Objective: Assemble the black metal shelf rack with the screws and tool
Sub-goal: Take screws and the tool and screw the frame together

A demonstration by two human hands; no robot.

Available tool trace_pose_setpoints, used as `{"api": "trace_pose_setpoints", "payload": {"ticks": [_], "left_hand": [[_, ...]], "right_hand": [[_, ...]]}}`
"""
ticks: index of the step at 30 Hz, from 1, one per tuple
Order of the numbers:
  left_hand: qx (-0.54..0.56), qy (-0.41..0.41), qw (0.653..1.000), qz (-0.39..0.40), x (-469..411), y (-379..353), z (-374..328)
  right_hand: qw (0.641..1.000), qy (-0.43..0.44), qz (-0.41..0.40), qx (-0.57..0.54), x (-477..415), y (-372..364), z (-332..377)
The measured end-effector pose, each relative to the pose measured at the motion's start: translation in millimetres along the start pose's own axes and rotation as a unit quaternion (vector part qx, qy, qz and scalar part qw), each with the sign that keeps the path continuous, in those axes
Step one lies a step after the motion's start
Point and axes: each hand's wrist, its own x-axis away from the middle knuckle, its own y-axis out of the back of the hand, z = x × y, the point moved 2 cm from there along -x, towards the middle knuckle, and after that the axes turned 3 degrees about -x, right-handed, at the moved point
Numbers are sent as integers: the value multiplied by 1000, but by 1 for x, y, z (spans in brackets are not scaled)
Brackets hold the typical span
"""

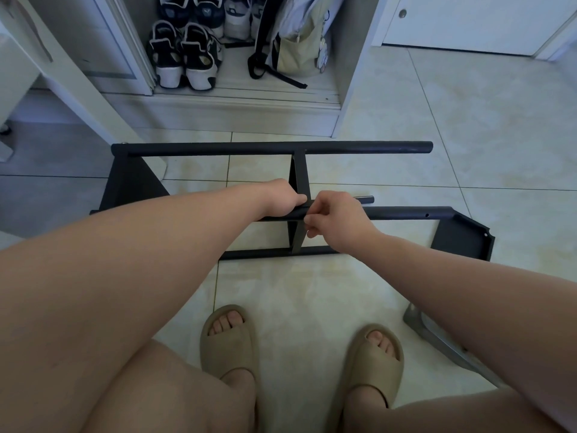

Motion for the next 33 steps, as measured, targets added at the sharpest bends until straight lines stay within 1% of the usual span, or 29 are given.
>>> {"api": "trace_pose_setpoints", "payload": {"ticks": [5, 8, 10, 11, 13, 15, 18, 20, 23, 27, 33], "left_hand": [[-6, 6, 1000, -6, -1, 0, 0], [-27, -4, 1000, 1, 1, 0, -2], [-41, -11, 999, 9, 2, 1, -3], [-42, -12, 999, 10, 2, 1, -2], [-40, -12, 999, 8, 2, 1, -2], [-30, -11, 999, 2, 1, 1, -1], [-35, -17, 999, 5, 0, 0, -2], [-45, -21, 999, 9, 0, 1, -1], [-56, -23, 998, 11, 0, 1, 0], [-43, -14, 999, -7, -1, 2, 0], [-46, -15, 999, -6, -4, 2, 0]], "right_hand": [[993, -40, -2, -114, -1, -3, -6], [978, -61, 6, -199, 2, -5, -8], [971, -67, 10, -229, 3, -5, -10], [976, -59, 12, -211, 2, -4, -10], [991, -26, 19, -131, 0, -2, -9], [998, 11, 26, -54, -1, 1, -8], [992, 86, 31, 86, -1, 2, -4], [983, 114, 29, 137, -1, 1, -3], [984, 116, 28, 135, -1, 1, -4], [997, 66, 28, 37, -1, 5, -7], [998, 3, 17, -52, -3, 0, -8]]}}
